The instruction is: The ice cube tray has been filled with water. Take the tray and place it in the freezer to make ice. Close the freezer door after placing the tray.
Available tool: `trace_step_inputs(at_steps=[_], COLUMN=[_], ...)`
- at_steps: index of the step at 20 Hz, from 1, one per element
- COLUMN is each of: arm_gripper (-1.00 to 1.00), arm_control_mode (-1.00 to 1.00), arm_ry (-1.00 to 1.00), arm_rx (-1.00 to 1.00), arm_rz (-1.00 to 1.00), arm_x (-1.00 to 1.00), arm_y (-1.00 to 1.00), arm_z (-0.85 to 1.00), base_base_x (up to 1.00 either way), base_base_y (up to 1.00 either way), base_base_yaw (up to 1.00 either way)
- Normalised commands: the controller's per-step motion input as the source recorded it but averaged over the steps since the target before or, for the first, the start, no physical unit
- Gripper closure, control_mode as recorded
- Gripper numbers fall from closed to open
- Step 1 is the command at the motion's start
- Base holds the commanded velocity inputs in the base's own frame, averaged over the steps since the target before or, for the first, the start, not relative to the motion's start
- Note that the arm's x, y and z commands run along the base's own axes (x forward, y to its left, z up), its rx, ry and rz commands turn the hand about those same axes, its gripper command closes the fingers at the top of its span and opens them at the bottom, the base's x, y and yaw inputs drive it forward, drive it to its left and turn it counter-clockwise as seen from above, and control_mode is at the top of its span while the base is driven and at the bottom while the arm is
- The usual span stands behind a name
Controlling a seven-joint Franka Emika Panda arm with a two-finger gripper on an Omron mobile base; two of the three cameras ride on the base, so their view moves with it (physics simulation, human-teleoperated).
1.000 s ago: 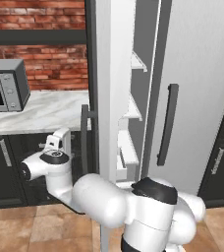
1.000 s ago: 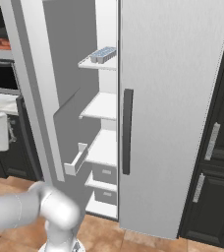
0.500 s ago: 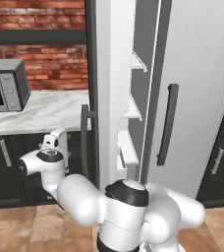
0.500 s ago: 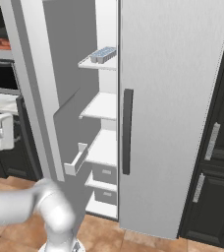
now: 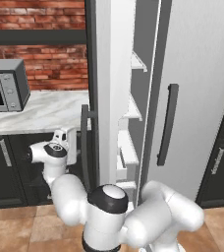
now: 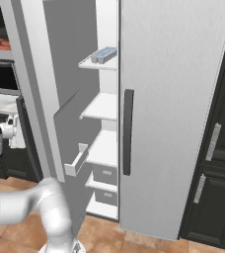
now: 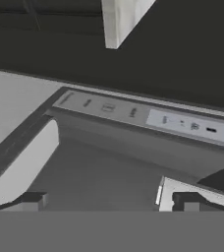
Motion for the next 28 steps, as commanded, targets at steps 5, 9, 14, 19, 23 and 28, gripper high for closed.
trace_step_inputs(at_steps=[5,9,14,19,23,28], arm_gripper=[-1.00,-1.00,-1.00,-1.00,-1.00,-1.00], arm_control_mode=[-1.00,-1.00,-1.00,-1.00,-1.00,-1.00], arm_ry=[0.06,0.00,0.00,0.00,0.01,0.00], arm_rx=[0.00,0.00,0.00,0.02,0.07,0.10], arm_rz=[-0.09,-0.08,-0.04,0.00,0.08,0.18], arm_x=[-0.05,-0.38,-0.28,0.00,0.23,0.42], arm_y=[-0.88,-1.00,-1.00,-0.84,-0.74,-0.70], arm_z=[0.00,0.00,0.00,0.00,0.00,0.00], base_base_x=[0.00,0.00,0.00,0.00,0.00,0.00], base_base_y=[0.00,0.00,0.00,0.00,0.00,0.00], base_base_yaw=[0.00,0.00,0.00,0.00,0.00,0.00])
